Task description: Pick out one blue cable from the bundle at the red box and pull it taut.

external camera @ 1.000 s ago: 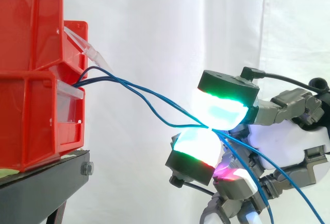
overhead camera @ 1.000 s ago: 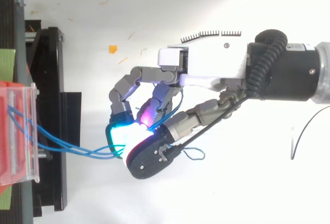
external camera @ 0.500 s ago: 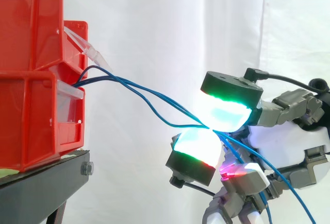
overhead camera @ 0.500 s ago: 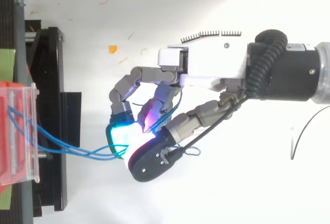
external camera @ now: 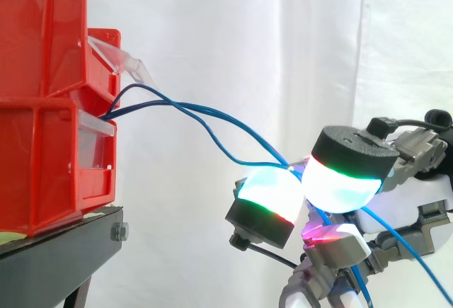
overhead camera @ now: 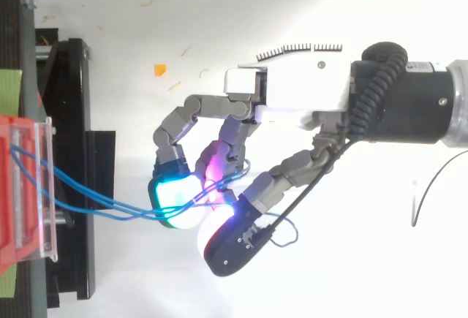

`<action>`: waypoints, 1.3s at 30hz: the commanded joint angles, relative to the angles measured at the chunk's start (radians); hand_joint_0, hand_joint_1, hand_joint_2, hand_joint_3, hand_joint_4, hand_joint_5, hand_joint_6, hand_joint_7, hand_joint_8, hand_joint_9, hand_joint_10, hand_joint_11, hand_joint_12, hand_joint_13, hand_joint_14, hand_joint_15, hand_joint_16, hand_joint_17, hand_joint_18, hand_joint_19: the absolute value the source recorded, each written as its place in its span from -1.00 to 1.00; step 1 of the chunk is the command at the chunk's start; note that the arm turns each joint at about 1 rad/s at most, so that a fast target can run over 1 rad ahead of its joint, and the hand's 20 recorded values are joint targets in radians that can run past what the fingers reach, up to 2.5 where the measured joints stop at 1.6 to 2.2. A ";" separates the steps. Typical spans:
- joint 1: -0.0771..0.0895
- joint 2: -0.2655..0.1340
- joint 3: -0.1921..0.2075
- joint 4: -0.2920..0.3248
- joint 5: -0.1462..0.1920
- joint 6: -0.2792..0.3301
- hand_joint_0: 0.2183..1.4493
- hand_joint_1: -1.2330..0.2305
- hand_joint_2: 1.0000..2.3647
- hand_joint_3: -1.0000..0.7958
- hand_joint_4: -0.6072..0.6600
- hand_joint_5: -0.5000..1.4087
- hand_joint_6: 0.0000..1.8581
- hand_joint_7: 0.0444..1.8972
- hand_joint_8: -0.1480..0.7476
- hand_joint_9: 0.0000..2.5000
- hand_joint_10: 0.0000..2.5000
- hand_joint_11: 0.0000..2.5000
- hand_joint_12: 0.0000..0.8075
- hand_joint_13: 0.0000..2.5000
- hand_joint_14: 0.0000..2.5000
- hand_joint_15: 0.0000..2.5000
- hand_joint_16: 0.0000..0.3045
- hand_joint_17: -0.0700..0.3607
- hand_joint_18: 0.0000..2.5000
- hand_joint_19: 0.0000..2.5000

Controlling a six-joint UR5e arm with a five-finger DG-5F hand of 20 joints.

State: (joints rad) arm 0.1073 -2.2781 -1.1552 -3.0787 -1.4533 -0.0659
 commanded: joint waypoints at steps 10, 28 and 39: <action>0.000 -0.001 -0.001 0.000 0.001 0.000 -0.51 -0.09 -1.00 -0.44 -0.04 -0.59 -0.04 0.02 0.04 0.00 -0.98 -0.27 -0.18 -0.25 -0.99 -0.68 -0.70 -0.20 -0.22 -0.45; 0.002 0.000 0.000 0.000 0.001 0.000 -0.34 -0.24 -1.00 -0.43 -0.06 -0.60 -0.03 0.04 0.01 -0.04 -0.98 -0.27 -0.22 -0.28 -0.99 -0.66 -0.72 -0.23 -0.26 -0.43; 0.003 0.000 0.000 -0.002 0.002 0.003 -0.47 -0.17 -1.00 -0.44 -0.03 -0.60 -0.03 0.01 0.03 -0.04 -0.98 -0.26 -0.20 -0.28 -0.99 -0.67 -0.71 -0.21 -0.25 -0.43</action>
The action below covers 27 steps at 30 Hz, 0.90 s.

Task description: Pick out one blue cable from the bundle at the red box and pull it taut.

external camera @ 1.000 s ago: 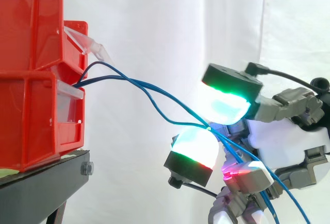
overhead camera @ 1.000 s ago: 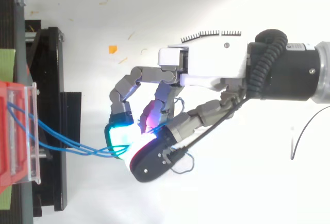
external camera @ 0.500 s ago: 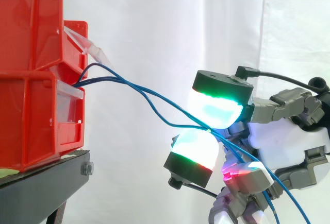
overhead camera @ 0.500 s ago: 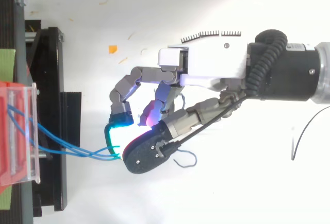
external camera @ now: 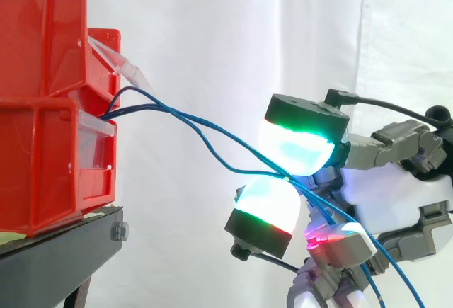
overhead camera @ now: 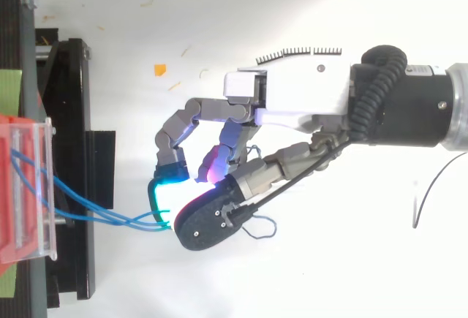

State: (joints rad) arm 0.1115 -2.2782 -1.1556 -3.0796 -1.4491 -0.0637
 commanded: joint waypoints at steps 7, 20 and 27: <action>0.001 0.000 -0.001 -0.008 -0.004 0.005 -0.32 -0.26 -0.99 -0.35 -0.08 -0.60 -0.03 0.07 -0.01 -0.05 -0.98 -0.27 -0.23 -0.29 -0.99 -0.67 -0.72 -0.23 -0.27 -0.42; 0.001 0.000 -0.001 -0.007 -0.002 0.005 -0.04 -0.47 -1.00 -0.44 -0.35 -0.62 0.01 0.27 0.00 -0.07 -0.98 -0.26 -0.25 -0.29 -0.99 -0.67 -0.74 -0.26 -0.29 -0.43; 0.001 0.000 -0.001 -0.007 -0.002 0.005 -0.07 -0.48 -1.00 -0.44 -0.41 -0.63 0.02 0.21 -0.03 -0.07 -0.98 -0.25 -0.27 -0.28 -0.99 -0.67 -0.75 -0.27 -0.28 -0.45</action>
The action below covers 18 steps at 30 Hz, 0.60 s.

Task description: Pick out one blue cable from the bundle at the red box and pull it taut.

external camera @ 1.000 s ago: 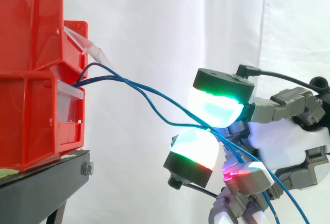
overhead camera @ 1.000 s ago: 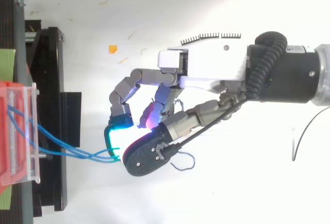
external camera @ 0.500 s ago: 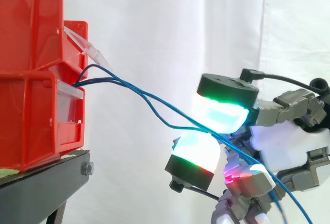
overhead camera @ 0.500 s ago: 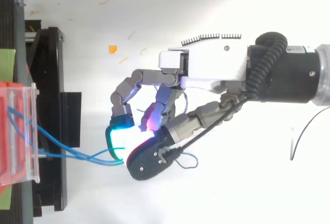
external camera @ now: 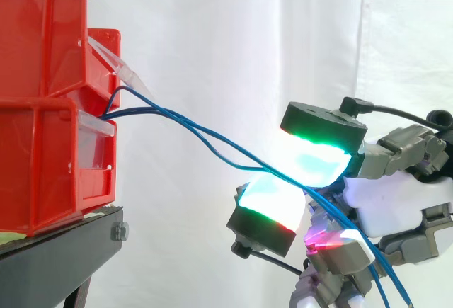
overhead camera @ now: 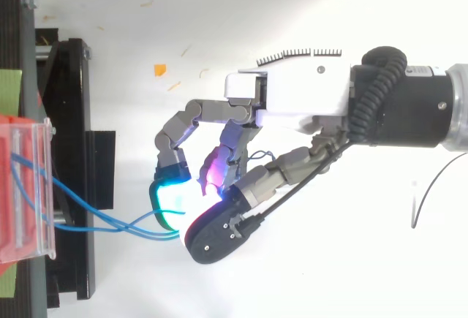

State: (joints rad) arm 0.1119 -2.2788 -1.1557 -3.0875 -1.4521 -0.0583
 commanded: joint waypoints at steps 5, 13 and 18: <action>0.000 0.001 0.001 0.000 0.004 0.000 -0.10 -0.47 -1.00 -0.44 -0.38 -0.63 0.02 0.20 -0.03 -0.06 -0.98 -0.26 -0.27 -0.28 -0.99 -0.67 -0.75 -0.27 -0.28 -0.45; 0.000 -0.001 0.001 -0.017 0.001 0.002 -0.14 -0.54 -1.00 -0.44 -0.34 -0.61 0.01 0.15 -0.04 -0.06 -0.98 -0.27 -0.28 -0.28 -0.99 -0.67 -0.75 -0.28 -0.28 -0.46; 0.000 0.001 0.001 -0.017 0.002 0.003 -0.16 -0.62 -1.00 -0.44 -0.27 -0.60 0.01 0.10 -0.05 -0.05 -0.98 -0.26 -0.28 -0.27 -0.99 -0.67 -0.75 -0.28 -0.28 -0.46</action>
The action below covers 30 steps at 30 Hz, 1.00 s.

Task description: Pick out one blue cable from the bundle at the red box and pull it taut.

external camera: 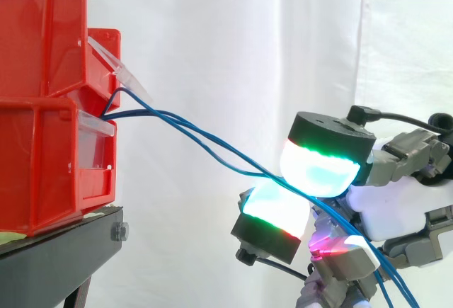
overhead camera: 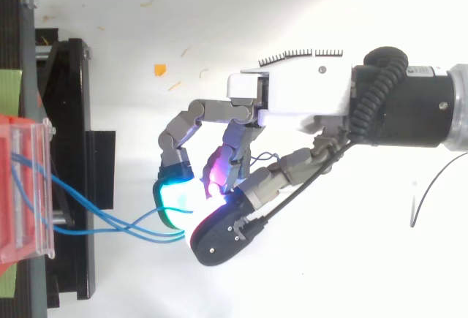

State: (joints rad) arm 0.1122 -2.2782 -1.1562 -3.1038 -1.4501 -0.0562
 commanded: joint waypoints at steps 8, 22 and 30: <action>0.000 0.000 0.000 -0.001 0.000 0.003 -0.23 -0.72 -1.00 -0.44 -0.22 -0.60 0.00 0.07 -0.05 -0.04 -0.98 -0.26 -0.28 -0.27 -0.99 -0.67 -0.76 -0.29 -0.28 -0.46; 0.000 0.000 0.000 0.002 -0.003 0.004 -0.37 -0.70 -1.00 -0.44 -0.15 -0.59 0.00 0.05 -0.06 -0.04 -0.98 -0.25 -0.28 -0.26 -0.99 -0.66 -0.75 -0.28 -0.28 -0.46; 0.000 -0.001 0.000 0.001 -0.003 0.004 -0.55 -0.37 -1.00 -0.44 -0.07 -0.59 -0.04 -0.02 0.00 -0.04 -0.98 -0.27 -0.19 -0.25 -0.99 -0.67 -0.71 -0.22 -0.25 -0.46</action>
State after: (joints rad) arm 0.1123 -2.2784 -1.1564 -3.1022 -1.4525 -0.0524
